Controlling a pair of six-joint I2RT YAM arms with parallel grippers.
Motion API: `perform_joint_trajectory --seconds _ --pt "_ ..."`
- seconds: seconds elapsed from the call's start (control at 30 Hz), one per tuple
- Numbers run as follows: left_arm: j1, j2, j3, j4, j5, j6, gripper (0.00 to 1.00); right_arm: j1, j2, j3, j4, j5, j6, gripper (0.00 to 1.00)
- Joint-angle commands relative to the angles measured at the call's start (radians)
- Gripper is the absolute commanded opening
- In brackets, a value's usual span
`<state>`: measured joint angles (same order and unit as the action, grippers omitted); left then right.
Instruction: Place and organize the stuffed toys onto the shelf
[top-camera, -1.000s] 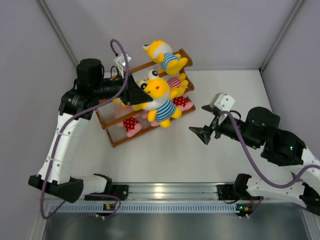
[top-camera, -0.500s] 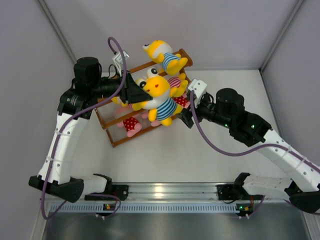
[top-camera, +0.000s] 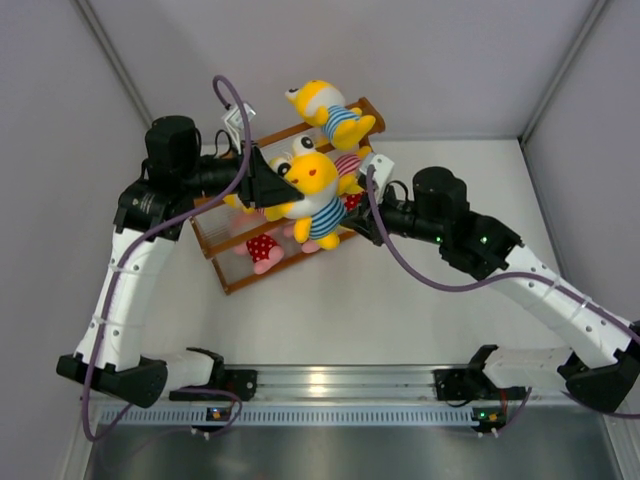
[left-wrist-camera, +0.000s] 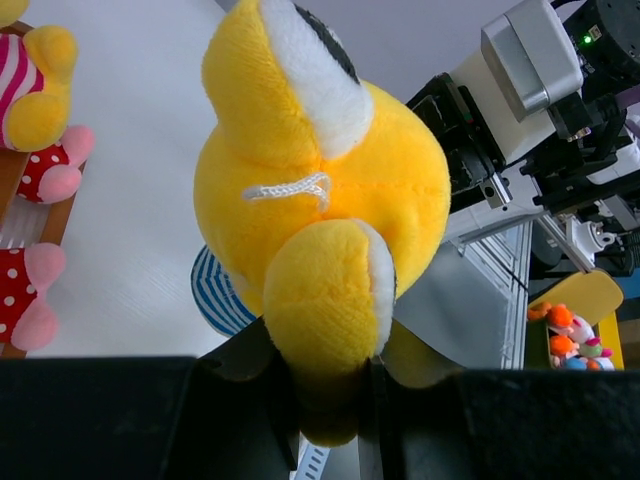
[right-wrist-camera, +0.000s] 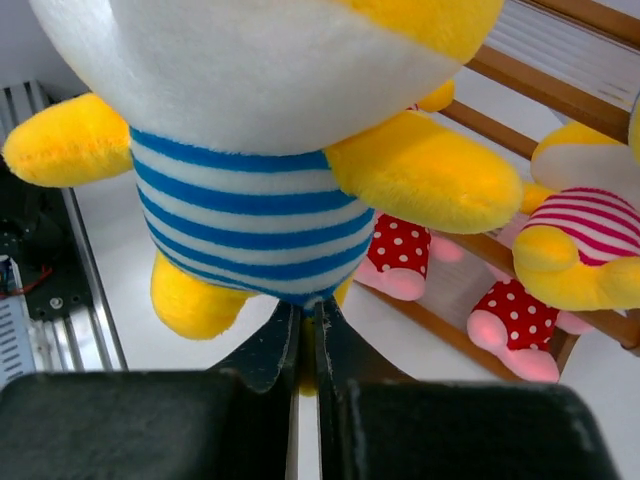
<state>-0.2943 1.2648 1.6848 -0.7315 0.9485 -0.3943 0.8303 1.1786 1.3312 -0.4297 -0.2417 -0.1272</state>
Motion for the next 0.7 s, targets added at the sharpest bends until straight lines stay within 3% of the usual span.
perform_joint_trajectory --seconds 0.0,0.07,0.1,0.13,0.17,0.23,0.3,0.37,0.5,0.67 --pt "0.004 -0.039 0.038 0.055 0.007 0.003 0.1 -0.007 -0.02 0.068 0.028 0.028 0.087 0.0" --pt "0.02 -0.05 0.073 -0.013 -0.107 0.096 0.27 -0.007 -0.005 0.14 -0.016 0.077 0.197 0.0" --pt "0.023 -0.051 0.094 -0.052 -0.173 0.15 0.42 -0.005 0.003 0.161 -0.047 0.09 0.228 0.0" --pt "0.021 -0.051 0.113 -0.096 -0.247 0.2 0.48 -0.002 0.006 0.196 -0.059 0.1 0.283 0.0" --pt "0.021 -0.061 0.134 -0.124 -0.418 0.301 0.53 0.001 0.006 0.209 -0.072 0.131 0.305 0.0" --pt "0.021 -0.09 0.162 -0.169 -0.561 0.375 0.66 0.024 0.026 0.258 -0.118 0.191 0.346 0.0" --pt "0.023 -0.114 0.174 -0.183 -0.695 0.452 0.73 0.052 0.065 0.293 -0.151 0.219 0.357 0.0" --pt "0.021 -0.149 0.185 -0.195 -0.741 0.506 0.85 0.069 0.094 0.348 -0.184 0.235 0.376 0.0" --pt "0.023 -0.203 0.187 -0.207 -0.859 0.577 0.93 0.108 0.186 0.437 -0.181 0.272 0.397 0.0" --pt "0.023 -0.266 0.176 -0.209 -1.031 0.62 0.94 0.11 0.321 0.617 -0.207 0.246 0.411 0.0"
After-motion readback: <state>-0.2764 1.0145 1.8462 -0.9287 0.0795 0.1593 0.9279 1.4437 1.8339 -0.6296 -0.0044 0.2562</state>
